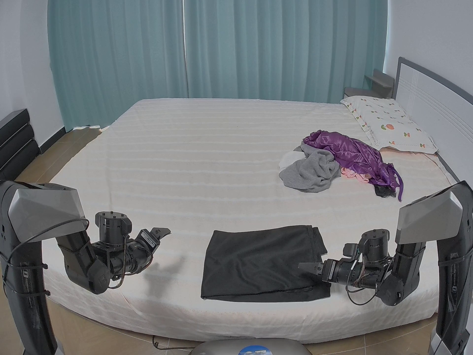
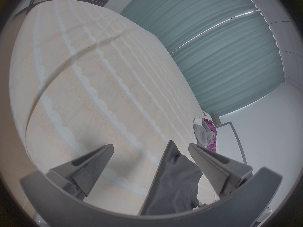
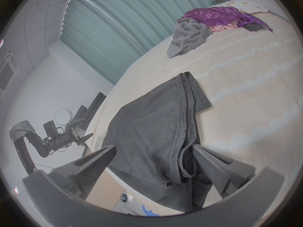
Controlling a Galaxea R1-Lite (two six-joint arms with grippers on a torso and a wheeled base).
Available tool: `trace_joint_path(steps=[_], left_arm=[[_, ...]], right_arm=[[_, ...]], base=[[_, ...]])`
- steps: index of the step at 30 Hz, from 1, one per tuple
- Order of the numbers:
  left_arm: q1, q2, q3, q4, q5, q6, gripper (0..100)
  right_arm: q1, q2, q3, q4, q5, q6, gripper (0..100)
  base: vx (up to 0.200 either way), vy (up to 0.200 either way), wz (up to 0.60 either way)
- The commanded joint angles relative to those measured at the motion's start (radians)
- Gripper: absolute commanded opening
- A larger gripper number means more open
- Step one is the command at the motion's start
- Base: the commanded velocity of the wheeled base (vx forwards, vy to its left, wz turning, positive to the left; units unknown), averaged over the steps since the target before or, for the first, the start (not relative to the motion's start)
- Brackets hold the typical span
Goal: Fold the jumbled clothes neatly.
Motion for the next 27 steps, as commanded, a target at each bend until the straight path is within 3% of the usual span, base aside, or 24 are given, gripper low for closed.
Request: trace_joint_path(steps=[1,4,5,27], left_arm=[[0.000,0.001,-0.001,0.000,0.000,0.000,100],[0.000,0.001,-0.001,0.000,0.000,0.000,100],[-0.001,0.001,-0.001,0.000,0.000,0.000,100],[0.000,0.000,0.002,0.000,0.000,-0.002,100]], right_arm=[[-0.003,0.031,-0.016,0.001,-0.001,-0.003,100],[-0.001,0.039,-0.023,0.001,-0.001,-0.012,100],[-0.001,0.040,-0.021,0.001,-0.001,-0.017,0],[-0.056,-0.052,0.137,-0.004,0.002,-0.061,0]], base=[[0.000,0.000,0.00],[0.000,0.000,0.00],[0.000,0.000,0.00],[0.000,0.000,0.00]])
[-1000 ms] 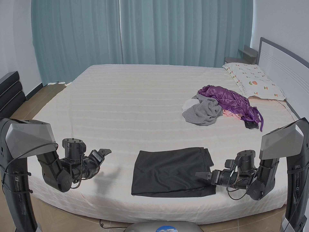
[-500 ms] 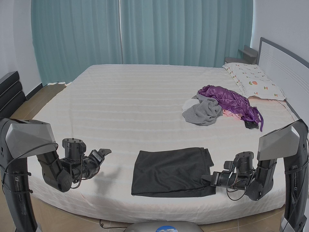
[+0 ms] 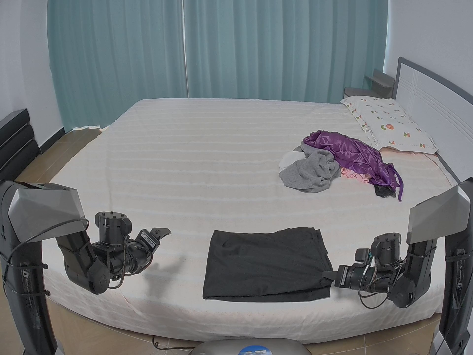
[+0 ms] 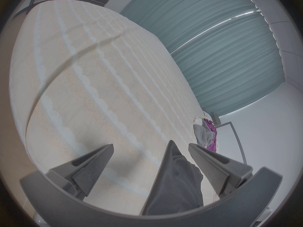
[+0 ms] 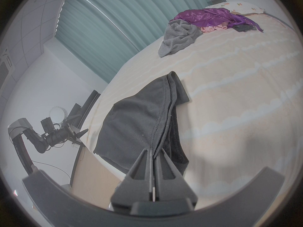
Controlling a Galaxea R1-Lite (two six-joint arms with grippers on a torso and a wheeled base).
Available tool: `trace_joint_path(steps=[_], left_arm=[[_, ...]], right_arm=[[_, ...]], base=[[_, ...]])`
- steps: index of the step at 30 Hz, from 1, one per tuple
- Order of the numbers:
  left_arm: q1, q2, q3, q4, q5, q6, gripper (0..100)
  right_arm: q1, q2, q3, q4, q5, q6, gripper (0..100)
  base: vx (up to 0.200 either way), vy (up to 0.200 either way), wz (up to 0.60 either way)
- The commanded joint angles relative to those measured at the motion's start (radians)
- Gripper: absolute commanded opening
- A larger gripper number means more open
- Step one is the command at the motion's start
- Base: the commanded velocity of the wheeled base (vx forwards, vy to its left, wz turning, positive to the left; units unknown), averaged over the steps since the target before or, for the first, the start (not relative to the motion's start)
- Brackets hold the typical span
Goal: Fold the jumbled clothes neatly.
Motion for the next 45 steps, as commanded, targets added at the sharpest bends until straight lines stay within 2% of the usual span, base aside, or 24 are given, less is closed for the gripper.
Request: trace_joint_path(steps=[1,10,11,20,23,24,25,26,27,28,30,32,35,45], left_arm=[[0.000,0.000,0.000,0.000,0.000,-0.001,100],[0.000,0.000,0.000,0.000,0.000,-0.001,100],[0.000,0.000,0.000,0.000,0.000,-0.001,100],[0.000,0.000,-0.001,0.000,0.000,-0.001,100],[0.000,0.000,0.000,0.000,0.002,-0.001,100],[0.000,0.000,0.000,0.000,0.002,-0.001,100],[0.000,0.000,0.000,0.000,0.002,-0.001,100],[0.000,0.000,0.000,0.000,0.002,-0.001,100],[0.000,0.000,0.000,0.000,0.002,-0.001,100],[0.000,0.000,0.000,0.000,0.002,-0.001,100],[0.000,0.000,0.000,0.000,0.002,-0.001,100],[0.000,0.000,0.000,0.000,0.002,-0.001,100],[0.000,0.000,-0.001,0.000,0.002,-0.001,100],[0.000,0.000,0.000,0.000,0.002,-0.001,100]], right_arm=[[-0.003,-0.013,0.031,-0.001,0.001,-0.011,0],[-0.005,-0.012,0.070,-0.003,0.001,-0.050,0],[-0.006,-0.009,0.070,-0.001,0.001,-0.054,100],[-0.014,-0.012,-0.007,0.002,0.006,-0.043,100],[-0.025,-0.009,-0.105,0.015,-0.002,0.030,100],[-0.025,-0.009,-0.105,0.015,-0.002,0.030,100],[-0.026,-0.003,-0.184,0.038,-0.007,0.088,100],[-0.028,0.005,-0.225,0.060,-0.010,0.105,100],[-0.028,0.005,-0.225,0.060,-0.010,0.105,100],[-0.034,0.030,-0.326,0.138,-0.021,0.127,100],[-0.040,0.040,-0.371,0.173,-0.025,0.130,100],[-0.046,0.079,-0.513,0.284,-0.028,0.145,100],[-0.046,0.122,-0.615,0.356,-0.030,0.161,100],[-0.046,0.143,-0.728,0.463,-0.017,0.164,100]], base=[[0.000,0.000,0.00],[0.000,0.000,0.00],[0.000,0.000,0.00],[0.000,0.000,0.00],[0.000,0.000,0.00],[0.000,0.000,0.00],[0.000,0.000,0.00],[0.000,0.000,0.00],[0.000,0.000,0.00],[0.000,0.000,0.00],[0.000,0.000,0.00],[0.000,0.000,0.00],[0.000,0.000,0.00],[0.000,0.000,0.00]])
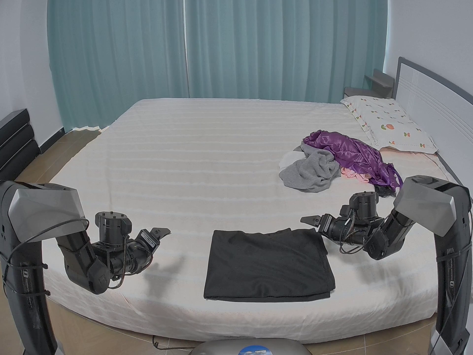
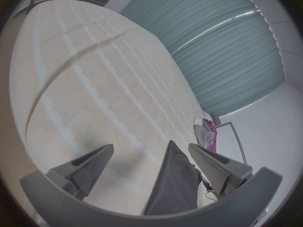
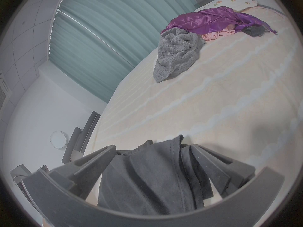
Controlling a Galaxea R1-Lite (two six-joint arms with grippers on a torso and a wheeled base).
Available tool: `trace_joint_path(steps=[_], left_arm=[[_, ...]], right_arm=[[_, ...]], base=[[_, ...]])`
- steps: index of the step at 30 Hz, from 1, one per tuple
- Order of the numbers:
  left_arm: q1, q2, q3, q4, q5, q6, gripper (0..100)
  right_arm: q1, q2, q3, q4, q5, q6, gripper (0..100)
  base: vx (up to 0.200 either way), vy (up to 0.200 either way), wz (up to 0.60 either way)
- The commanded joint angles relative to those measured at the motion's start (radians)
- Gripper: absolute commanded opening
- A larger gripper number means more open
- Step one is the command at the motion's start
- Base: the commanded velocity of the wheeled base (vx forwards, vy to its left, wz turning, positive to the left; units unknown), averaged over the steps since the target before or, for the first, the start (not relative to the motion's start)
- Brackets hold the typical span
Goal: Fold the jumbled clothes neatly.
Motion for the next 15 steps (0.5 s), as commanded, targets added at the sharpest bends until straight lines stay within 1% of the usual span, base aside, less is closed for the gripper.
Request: trace_joint_path(steps=[1,5,6,10,15], left_arm=[[0.000,0.000,0.000,0.000,0.000,0.000,100],[0.000,0.000,0.000,0.000,0.000,0.000,100],[0.000,0.000,0.000,0.000,0.000,0.000,100],[0.000,0.000,-0.001,0.000,0.000,0.000,100],[0.000,0.000,0.000,0.000,0.000,0.000,100]], right_arm=[[-0.001,0.035,-0.045,0.011,0.003,0.002,100],[0.001,0.040,-0.080,0.063,0.004,0.001,100],[0.001,0.040,-0.089,0.062,-0.008,-0.001,100],[-0.002,-0.002,-0.091,0.057,-0.008,0.002,100],[0.016,-0.049,-0.080,0.071,-0.009,0.001,100]], base=[[0.000,0.000,0.00],[0.000,0.000,0.00],[0.000,0.000,0.00],[0.000,0.000,0.00],[0.000,0.000,0.00]])
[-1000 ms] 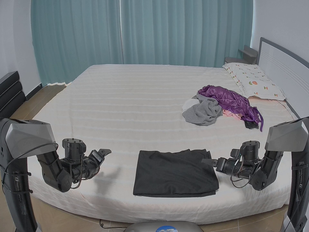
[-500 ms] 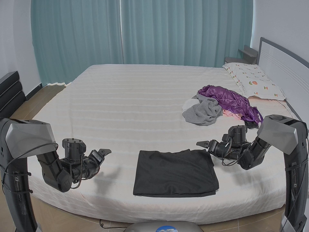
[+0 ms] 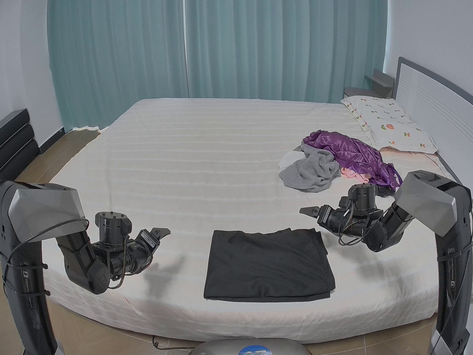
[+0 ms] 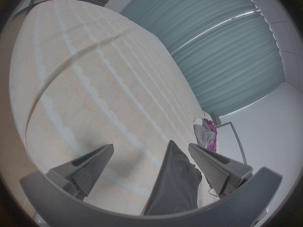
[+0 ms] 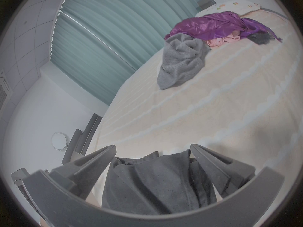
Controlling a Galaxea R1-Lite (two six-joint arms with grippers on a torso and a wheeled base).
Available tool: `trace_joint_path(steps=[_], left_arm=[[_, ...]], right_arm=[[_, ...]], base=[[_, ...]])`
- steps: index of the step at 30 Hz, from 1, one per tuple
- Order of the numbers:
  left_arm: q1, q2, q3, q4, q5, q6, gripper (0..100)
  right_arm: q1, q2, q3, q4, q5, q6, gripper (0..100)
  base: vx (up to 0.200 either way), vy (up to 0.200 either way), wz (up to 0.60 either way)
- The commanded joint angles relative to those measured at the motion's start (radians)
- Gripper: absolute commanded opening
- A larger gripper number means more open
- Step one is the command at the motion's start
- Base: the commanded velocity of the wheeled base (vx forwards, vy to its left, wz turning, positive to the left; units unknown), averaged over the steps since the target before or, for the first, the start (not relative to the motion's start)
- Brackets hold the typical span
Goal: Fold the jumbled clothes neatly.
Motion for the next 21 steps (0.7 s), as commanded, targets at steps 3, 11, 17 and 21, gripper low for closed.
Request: trace_joint_path(steps=[3,11,17,21], left_arm=[[0.000,0.000,0.000,0.000,0.000,0.000,100],[0.000,0.001,0.000,0.000,0.000,0.000,100],[0.000,0.000,0.000,0.000,0.000,0.000,100],[0.000,0.000,0.000,0.000,0.000,0.000,100]], right_arm=[[0.027,-0.034,0.007,0.007,-0.001,-0.001,100],[0.011,0.044,-0.016,0.019,-0.016,-0.008,100],[-0.002,0.050,-0.019,0.042,-0.014,-0.011,100],[0.000,0.050,-0.022,0.047,-0.013,-0.013,100]], base=[[0.000,0.000,0.00],[0.000,0.000,0.00],[0.000,0.000,0.00],[0.000,0.000,0.00]])
